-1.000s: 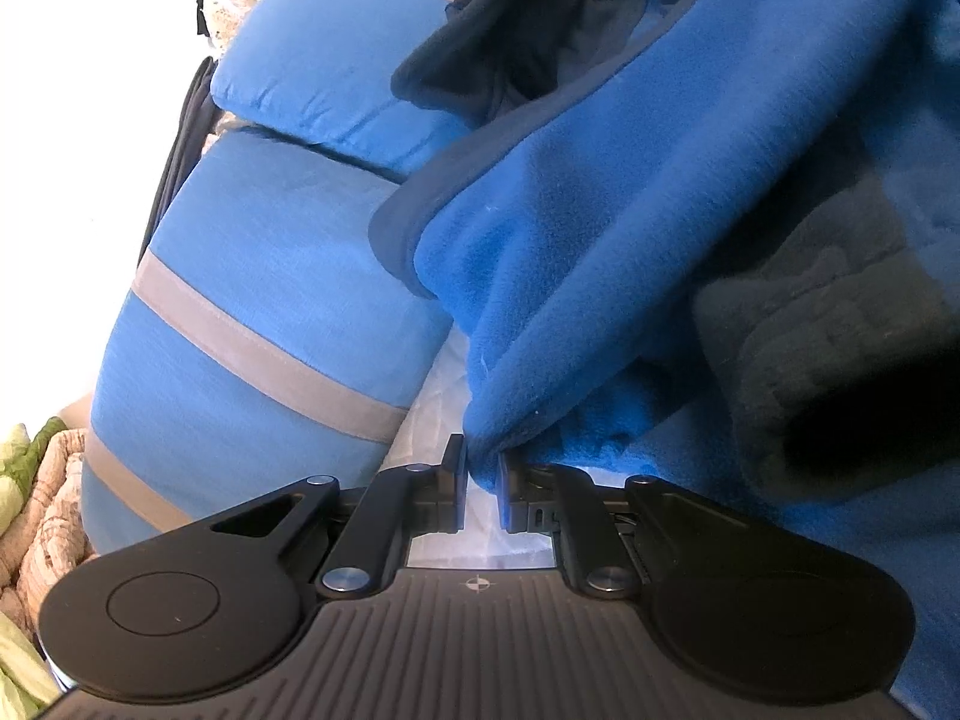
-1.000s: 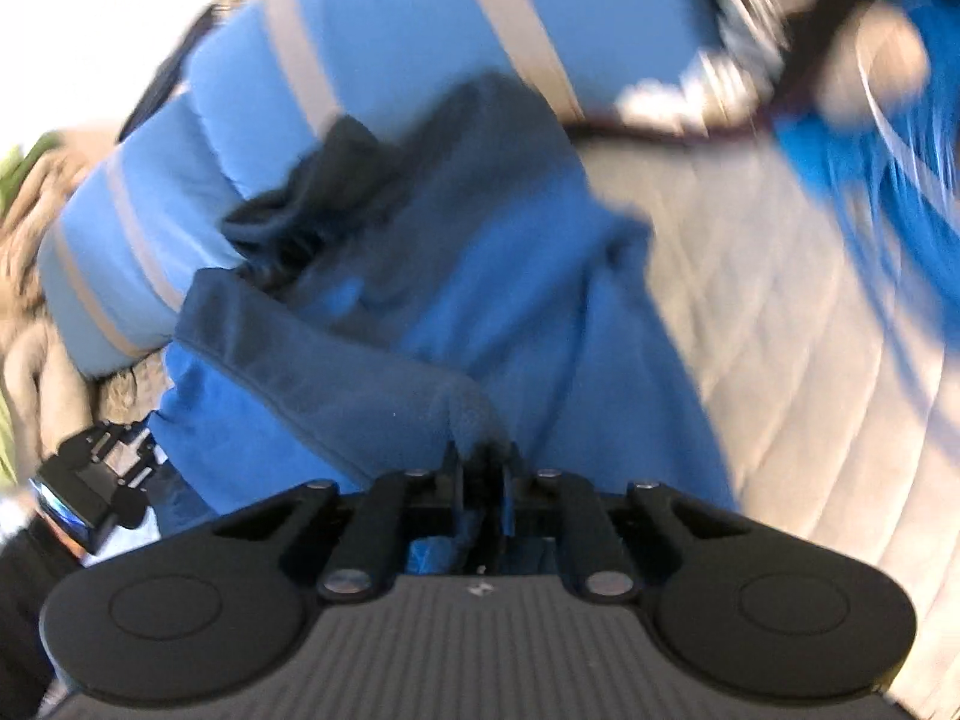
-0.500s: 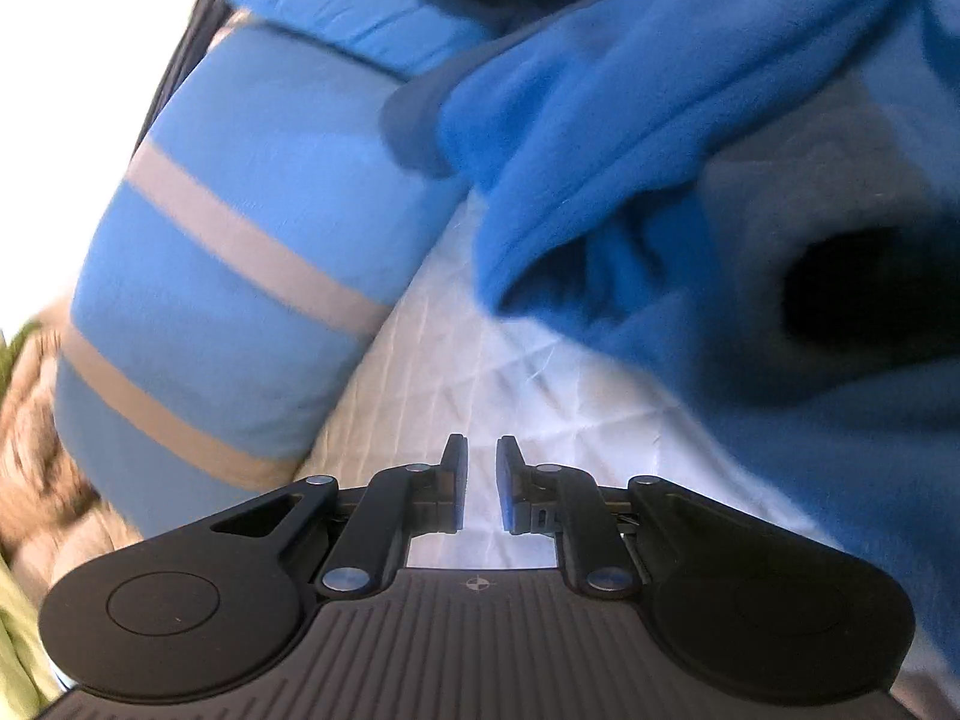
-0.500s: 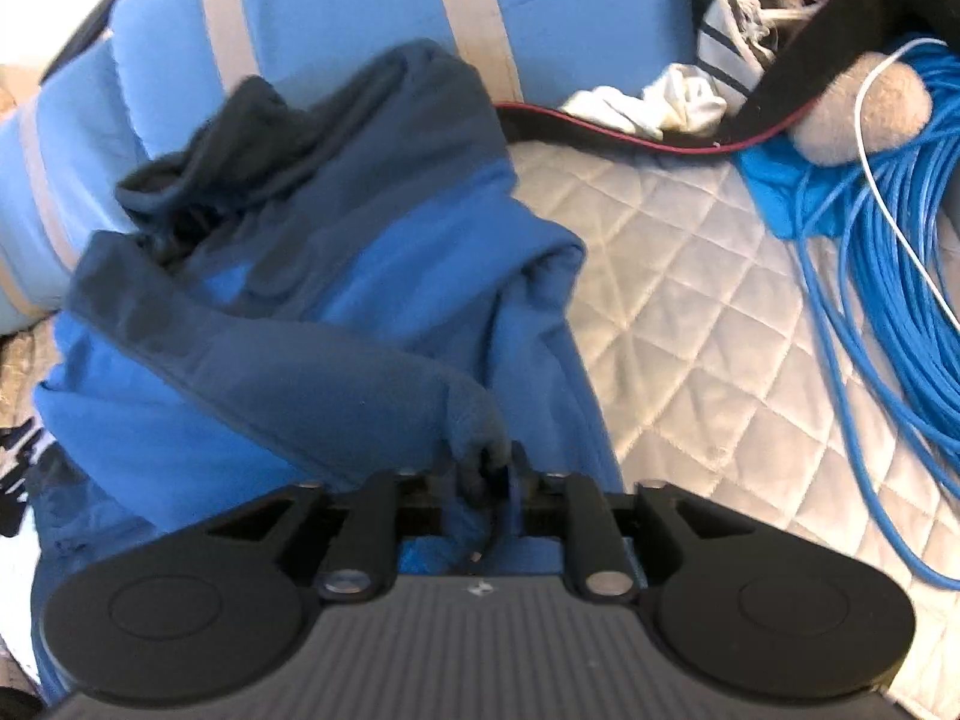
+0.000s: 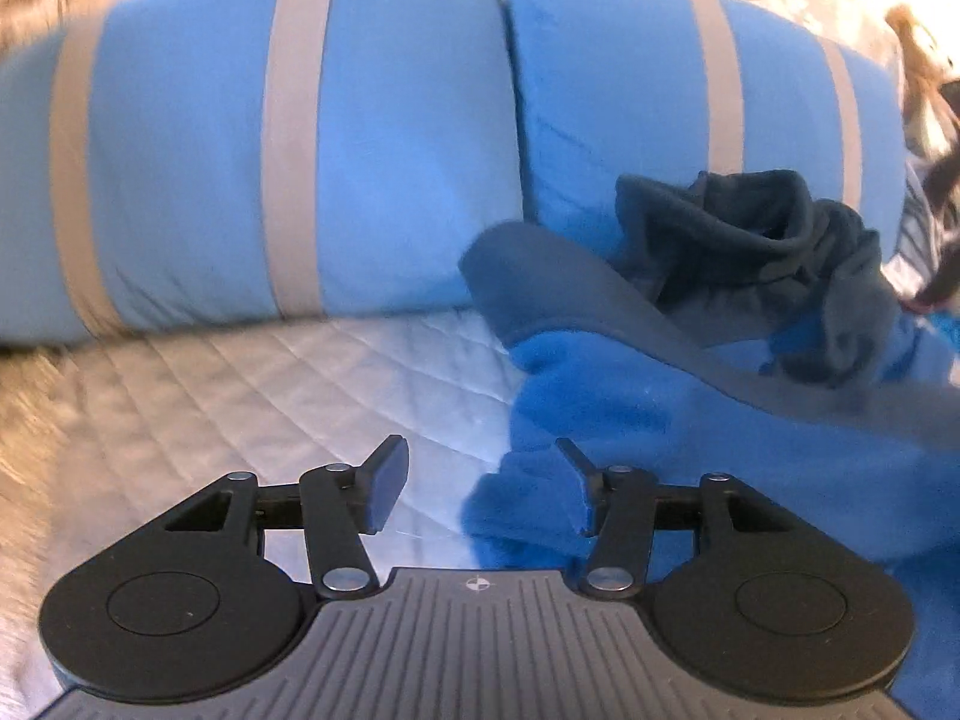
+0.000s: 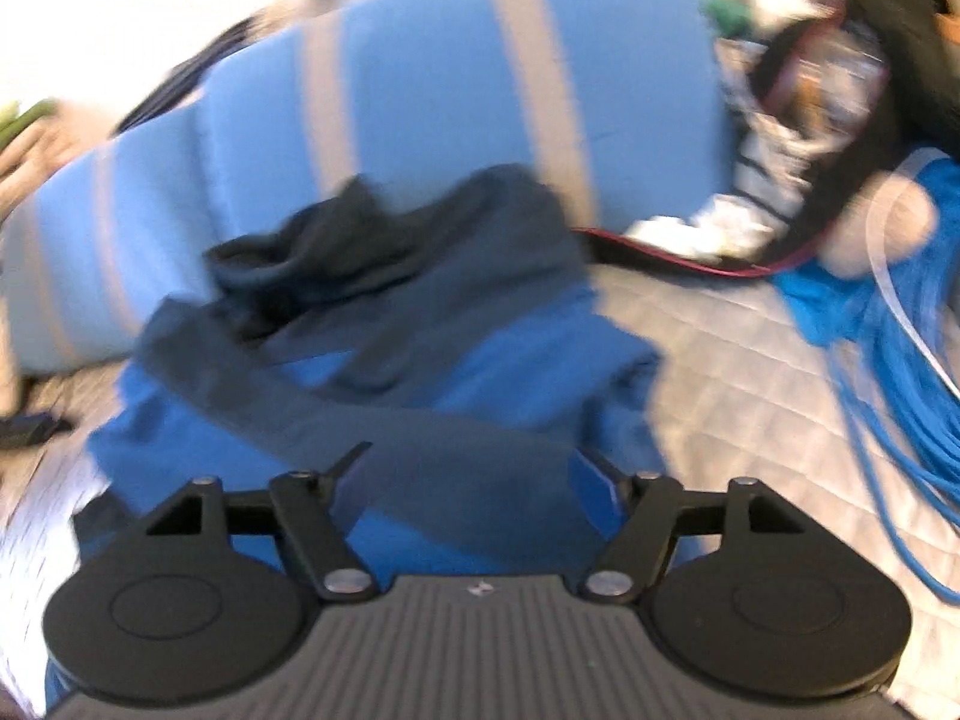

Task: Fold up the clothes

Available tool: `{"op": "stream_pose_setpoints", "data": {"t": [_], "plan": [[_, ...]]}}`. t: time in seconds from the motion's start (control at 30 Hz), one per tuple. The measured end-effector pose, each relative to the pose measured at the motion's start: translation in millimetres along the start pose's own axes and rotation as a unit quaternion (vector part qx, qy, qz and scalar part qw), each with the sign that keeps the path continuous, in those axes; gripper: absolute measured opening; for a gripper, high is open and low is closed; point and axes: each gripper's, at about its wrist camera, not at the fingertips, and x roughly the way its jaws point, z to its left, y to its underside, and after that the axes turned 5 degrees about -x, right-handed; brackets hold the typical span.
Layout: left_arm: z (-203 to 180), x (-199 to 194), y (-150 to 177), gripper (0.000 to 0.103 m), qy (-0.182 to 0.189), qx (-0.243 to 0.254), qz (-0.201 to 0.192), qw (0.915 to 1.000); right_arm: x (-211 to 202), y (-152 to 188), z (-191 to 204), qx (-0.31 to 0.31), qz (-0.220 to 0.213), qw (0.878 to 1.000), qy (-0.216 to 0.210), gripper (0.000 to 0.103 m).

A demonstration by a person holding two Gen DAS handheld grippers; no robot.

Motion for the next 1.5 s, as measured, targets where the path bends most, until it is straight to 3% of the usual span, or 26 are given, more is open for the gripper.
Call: {"op": "stream_pose_setpoints", "data": {"t": [0.13,0.2,0.23,0.27,0.37,0.43,0.7,0.8,0.83,0.93,1.03,1.2,1.3,1.4,1.5], "plan": [[17,27,8,0.051,0.039,-0.046,0.025,0.9979,8,4,19,-0.023,0.008,0.999,-0.032,0.081],[30,38,15,0.05,0.078,-0.084,0.047,0.9923,12,5,24,-0.022,0.012,0.999,-0.044,0.081],[36,43,19,0.045,0.099,-0.105,0.056,0.988,14,6,26,-0.02,0.016,0.999,-0.049,0.081],[42,46,23,0.033,0.113,-0.124,0.058,0.984,16,8,27,-0.018,0.019,0.998,-0.05,0.081],[50,44,32,0.02,0.108,-0.17,0.051,0.9782,23,14,31,-0.012,0.026,0.998,-0.049,0.081],[54,38,39,0.018,0.101,-0.21,0.041,0.9716,27,19,34,-0.008,0.031,0.998,-0.053,0.081],[56,30,62,0.017,0.049,-0.321,0.024,0.9455,36,32,48,-0.035,0.047,0.997,-0.058,0.081],[48,26,54,0.027,0.027,-0.281,0.02,0.9591,36,34,51,-0.046,0.045,0.996,-0.062,0.081],[45,24,51,0.035,0.018,-0.27,0.018,0.9626,37,34,51,-0.045,0.044,0.996,-0.066,0.081],[40,13,49,0.044,-0.008,-0.255,0.009,0.9668,36,33,52,-0.047,0.037,0.995,-0.078,0.081],[33,-4,46,0.045,-0.032,-0.25,-0.006,0.9676,33,31,55,-0.058,0.032,0.994,-0.09,0.081],[13,-41,28,0.045,-0.054,-0.245,-0.036,0.9673,27,-5,62,-0.091,0.041,0.984,-0.146,0.081],[-8,-65,8,0.046,-0.059,-0.217,-0.047,0.9734,22,-26,67,-0.111,0.046,0.976,-0.179,0.081],[-32,-90,-14,0.055,-0.065,-0.164,-0.048,0.9831,18,-47,71,-0.131,0.05,0.967,-0.212,0.082],[-44,-111,-30,0.058,-0.056,-0.138,-0.05,0.9876,11,-72,74,-0.149,0.052,0.957,-0.245,0.086]]}}
